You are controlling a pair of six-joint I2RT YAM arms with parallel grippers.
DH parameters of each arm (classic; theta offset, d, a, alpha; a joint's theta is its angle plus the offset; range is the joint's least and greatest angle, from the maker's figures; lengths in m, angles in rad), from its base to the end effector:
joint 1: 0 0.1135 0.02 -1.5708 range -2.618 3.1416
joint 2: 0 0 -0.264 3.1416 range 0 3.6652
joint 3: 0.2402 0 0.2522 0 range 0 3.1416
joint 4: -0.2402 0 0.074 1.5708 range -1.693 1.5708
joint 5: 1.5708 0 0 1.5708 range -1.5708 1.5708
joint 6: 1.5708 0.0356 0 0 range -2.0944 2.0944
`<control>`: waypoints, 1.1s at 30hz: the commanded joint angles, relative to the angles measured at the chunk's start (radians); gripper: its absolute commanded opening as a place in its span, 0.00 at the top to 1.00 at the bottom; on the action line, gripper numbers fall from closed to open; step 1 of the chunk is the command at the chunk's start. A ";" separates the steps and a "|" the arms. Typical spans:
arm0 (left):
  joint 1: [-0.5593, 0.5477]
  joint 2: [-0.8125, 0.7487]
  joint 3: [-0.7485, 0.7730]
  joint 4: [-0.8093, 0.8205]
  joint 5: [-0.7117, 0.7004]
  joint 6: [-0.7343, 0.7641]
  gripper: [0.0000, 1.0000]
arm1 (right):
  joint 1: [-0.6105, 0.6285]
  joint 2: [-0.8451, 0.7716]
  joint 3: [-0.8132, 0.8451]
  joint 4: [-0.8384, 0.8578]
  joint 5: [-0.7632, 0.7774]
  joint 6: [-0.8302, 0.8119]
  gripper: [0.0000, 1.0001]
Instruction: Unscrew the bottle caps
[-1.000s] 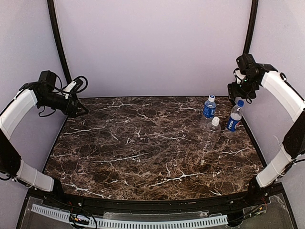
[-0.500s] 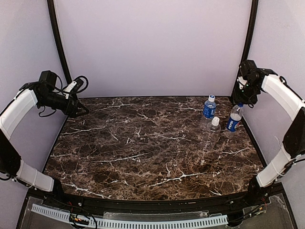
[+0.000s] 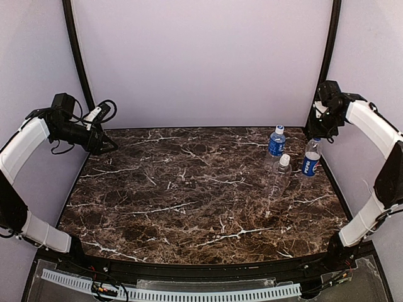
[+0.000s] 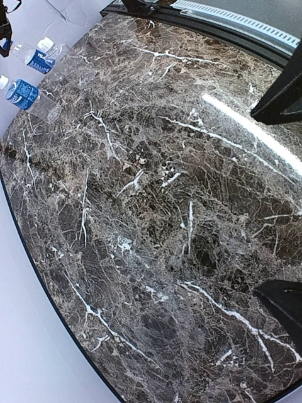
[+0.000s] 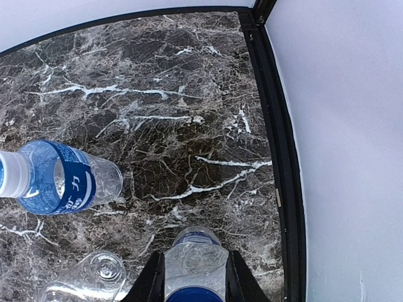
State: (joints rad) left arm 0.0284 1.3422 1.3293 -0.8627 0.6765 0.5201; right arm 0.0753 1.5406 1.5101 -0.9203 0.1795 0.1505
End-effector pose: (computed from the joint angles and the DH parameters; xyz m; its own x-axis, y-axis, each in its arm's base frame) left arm 0.2716 -0.0146 0.3493 -0.4779 0.3741 -0.7948 0.7101 0.6971 -0.0989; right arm 0.3216 0.0179 0.3411 -0.7980 0.0878 -0.5963 0.1508 0.9869 -0.0566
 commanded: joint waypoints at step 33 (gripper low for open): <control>-0.518 0.061 0.314 0.087 -0.189 0.098 0.01 | 0.637 0.211 0.495 0.544 -0.639 0.211 1.00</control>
State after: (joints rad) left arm -0.4355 1.4338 1.6650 -0.8505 0.4400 0.6044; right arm 0.6983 1.7271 2.0087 -0.5087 -0.3035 0.2764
